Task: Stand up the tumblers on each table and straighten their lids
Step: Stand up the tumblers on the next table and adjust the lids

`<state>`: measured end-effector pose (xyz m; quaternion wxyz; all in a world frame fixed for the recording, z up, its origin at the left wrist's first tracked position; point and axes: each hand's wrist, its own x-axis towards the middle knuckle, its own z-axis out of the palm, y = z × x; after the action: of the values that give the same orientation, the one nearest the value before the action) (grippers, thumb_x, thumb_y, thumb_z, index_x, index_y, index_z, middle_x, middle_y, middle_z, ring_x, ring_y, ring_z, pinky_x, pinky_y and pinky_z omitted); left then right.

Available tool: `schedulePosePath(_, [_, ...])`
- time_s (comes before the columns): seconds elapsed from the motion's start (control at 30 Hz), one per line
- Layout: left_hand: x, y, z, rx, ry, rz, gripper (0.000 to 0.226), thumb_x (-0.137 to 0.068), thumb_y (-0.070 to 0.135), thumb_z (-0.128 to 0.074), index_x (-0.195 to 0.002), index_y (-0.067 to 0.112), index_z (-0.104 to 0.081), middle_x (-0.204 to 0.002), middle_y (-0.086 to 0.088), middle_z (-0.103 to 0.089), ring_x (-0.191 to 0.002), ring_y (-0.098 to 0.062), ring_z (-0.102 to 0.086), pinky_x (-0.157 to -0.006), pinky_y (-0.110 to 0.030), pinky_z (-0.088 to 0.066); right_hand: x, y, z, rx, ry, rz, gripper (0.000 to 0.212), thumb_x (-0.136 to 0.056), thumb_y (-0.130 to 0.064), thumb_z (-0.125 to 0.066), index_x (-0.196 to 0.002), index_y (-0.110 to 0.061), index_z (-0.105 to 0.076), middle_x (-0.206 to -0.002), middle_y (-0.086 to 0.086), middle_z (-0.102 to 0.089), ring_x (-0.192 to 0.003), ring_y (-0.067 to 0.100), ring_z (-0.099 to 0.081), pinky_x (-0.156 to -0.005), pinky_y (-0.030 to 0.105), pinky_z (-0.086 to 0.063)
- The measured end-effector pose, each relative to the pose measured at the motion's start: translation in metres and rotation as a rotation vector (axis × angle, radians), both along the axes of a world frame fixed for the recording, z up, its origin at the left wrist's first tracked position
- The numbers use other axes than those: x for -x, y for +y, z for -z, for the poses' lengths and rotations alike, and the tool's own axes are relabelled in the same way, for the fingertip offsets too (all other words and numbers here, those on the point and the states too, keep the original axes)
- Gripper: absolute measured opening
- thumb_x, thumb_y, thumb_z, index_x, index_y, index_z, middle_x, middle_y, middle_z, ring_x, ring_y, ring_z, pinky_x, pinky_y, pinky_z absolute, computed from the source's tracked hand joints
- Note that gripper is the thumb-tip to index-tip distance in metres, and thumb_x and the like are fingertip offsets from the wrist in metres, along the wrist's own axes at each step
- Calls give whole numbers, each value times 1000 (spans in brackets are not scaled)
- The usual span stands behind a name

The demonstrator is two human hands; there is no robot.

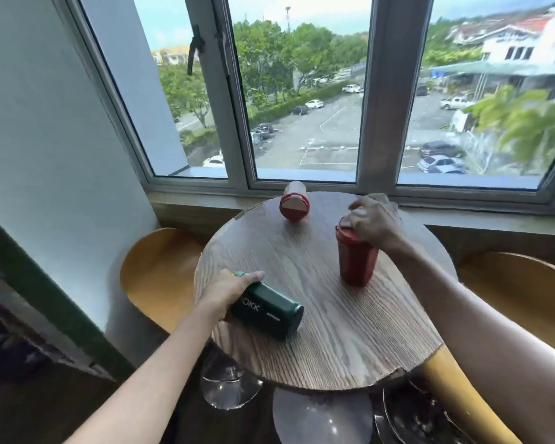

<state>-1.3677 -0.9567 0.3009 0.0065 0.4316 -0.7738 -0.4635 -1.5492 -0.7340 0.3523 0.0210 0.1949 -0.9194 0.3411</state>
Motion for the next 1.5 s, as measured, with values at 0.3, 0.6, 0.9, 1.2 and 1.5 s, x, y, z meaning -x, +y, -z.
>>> schedulePosePath(0.3, [23, -12, -10, -66, 136, 89, 51, -71, 40, -82, -107, 16, -55, -103, -14, -64, -91, -28, -64, -73, -44, -62, 10, 1, 1, 181, -197, -6, 29, -88, -17, -62, -117, -14, -68, -121, 13, -65, -110, 24, -57, -87, 24, -39])
schedulePosePath(0.6, [69, 21, -36, 575, 474, 373, 53, -66, 40, -83, -101, 18, -51, -112, -6, -45, -105, -23, -46, -82, -32, -43, 15, 1, 10, 302, -204, -24, 25, -91, -5, -59, -115, -5, -65, -106, 4, -61, -98, 13, -54, -63, -2, -39])
schedulePosePath(0.9, [74, 50, -7, 759, 553, 532, 68, -65, 49, -85, -117, 19, -53, -123, -4, -44, -115, -25, -40, -95, -39, -49, 19, 2, 19, 394, -252, -38, 23, -93, -6, -59, -115, -5, -64, -112, 8, -67, -85, 8, -59, -56, -2, -41])
schedulePosePath(1.2, [74, 41, 13, 363, 765, 466, 129, -52, 37, -95, -151, 29, -12, -140, -4, -39, -126, -11, -40, -101, -32, -40, 30, 21, 13, 255, -386, -225, 41, -90, -25, -66, -129, -24, -57, -121, -7, -56, -98, -1, -55, -67, -2, -42])
schedulePosePath(1.5, [83, 22, 29, -119, 627, 486, 91, -42, 21, -94, -122, 22, -52, -116, -1, -68, -115, -20, -63, -90, -28, -55, 47, 28, 10, 353, -583, -339, 57, -59, -19, -74, -114, -19, -62, -111, 10, -65, -92, 18, -60, -73, 27, -45])
